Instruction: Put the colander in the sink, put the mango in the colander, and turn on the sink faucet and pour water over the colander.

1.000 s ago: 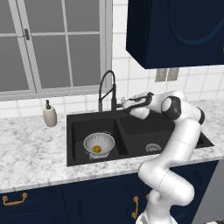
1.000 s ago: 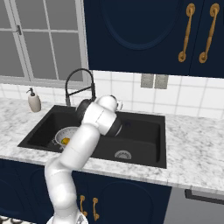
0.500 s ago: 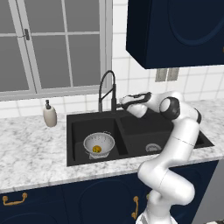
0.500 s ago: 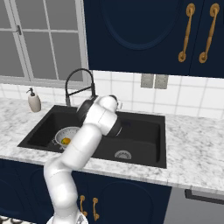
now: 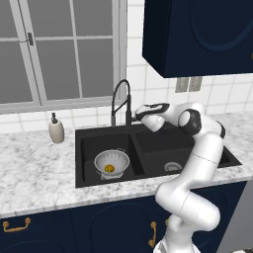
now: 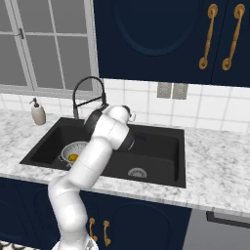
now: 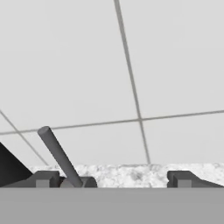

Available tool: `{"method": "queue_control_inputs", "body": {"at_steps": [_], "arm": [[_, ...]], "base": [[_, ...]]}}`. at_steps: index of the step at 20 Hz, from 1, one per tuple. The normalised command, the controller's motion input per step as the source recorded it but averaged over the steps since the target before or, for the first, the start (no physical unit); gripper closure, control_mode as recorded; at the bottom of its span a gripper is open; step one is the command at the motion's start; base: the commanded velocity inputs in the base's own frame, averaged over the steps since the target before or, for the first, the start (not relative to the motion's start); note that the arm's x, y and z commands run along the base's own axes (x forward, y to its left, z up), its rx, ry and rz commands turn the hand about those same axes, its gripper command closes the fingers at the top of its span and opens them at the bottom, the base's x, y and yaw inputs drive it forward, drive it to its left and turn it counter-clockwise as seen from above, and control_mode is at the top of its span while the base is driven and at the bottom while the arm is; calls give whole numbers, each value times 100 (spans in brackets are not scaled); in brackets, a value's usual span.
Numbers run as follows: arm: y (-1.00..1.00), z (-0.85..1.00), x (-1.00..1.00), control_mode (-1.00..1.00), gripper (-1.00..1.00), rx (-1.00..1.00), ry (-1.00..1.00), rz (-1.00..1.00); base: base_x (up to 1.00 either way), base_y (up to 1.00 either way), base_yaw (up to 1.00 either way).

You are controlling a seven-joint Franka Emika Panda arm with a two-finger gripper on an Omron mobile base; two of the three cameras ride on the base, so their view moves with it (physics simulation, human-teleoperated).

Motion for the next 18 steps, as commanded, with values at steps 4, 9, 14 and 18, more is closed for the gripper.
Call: {"method": "queue_control_inputs", "body": {"at_steps": [4,9,14,18], "arm": [[4,0,0,-100,-100,0,0,0],[4,0,3,-100,-100,0,0,0],[20,0,10,-100,-100,0,0,0],[11,0,18,-100,-100,0,0,0]], "base": [[0,0,0],[0,0,0],[0,0,0],[0,0,0]]}}
